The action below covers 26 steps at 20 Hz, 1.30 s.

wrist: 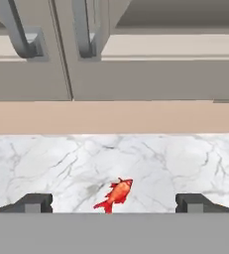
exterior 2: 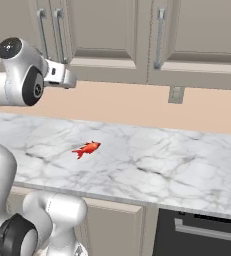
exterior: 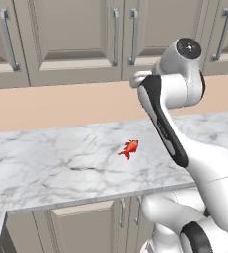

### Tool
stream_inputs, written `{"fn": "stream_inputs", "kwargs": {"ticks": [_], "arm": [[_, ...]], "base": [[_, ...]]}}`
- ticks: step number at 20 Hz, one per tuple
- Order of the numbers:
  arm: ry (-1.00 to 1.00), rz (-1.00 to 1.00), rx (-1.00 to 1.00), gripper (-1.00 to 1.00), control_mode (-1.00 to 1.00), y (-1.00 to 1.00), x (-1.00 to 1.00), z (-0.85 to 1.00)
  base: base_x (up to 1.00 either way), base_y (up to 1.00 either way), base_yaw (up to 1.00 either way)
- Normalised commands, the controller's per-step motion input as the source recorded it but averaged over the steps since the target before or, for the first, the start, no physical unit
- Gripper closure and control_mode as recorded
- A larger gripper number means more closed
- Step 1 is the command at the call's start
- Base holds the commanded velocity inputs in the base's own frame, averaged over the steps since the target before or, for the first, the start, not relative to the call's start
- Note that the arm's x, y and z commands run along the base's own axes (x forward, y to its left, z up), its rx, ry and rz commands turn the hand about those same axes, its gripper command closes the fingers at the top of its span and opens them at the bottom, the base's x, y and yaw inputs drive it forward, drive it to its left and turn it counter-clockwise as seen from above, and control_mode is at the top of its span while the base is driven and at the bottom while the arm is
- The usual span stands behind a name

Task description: Retrieve the tupperware from the cabinet, then place the raw meat into the tupperware to avoid contamination.

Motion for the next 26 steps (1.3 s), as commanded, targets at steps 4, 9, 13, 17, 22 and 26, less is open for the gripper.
{"fn": "stream_inputs", "kwargs": {"ticks": [4,9,13,17,22,26], "arm": [[-0.20,-0.05,0.00,-1.00,-1.00,0.21,0.14,0.72],[-0.07,0.00,0.01,-1.00,-1.00,0.01,0.15,0.53],[0.01,0.04,0.00,-1.00,-1.00,-0.01,0.25,0.46],[0.01,0.00,0.00,-1.00,-1.00,0.00,0.25,0.26],[0.00,0.00,0.00,-1.00,-1.00,0.04,0.39,0.00],[-0.01,0.00,0.00,-1.00,-1.00,0.12,0.41,-0.02]], "base": [[0.00,0.00,0.00],[0.00,0.00,0.00],[0.00,0.00,0.00],[0.00,0.00,0.00],[0.00,0.00,0.00],[0.00,0.00,0.00]]}}
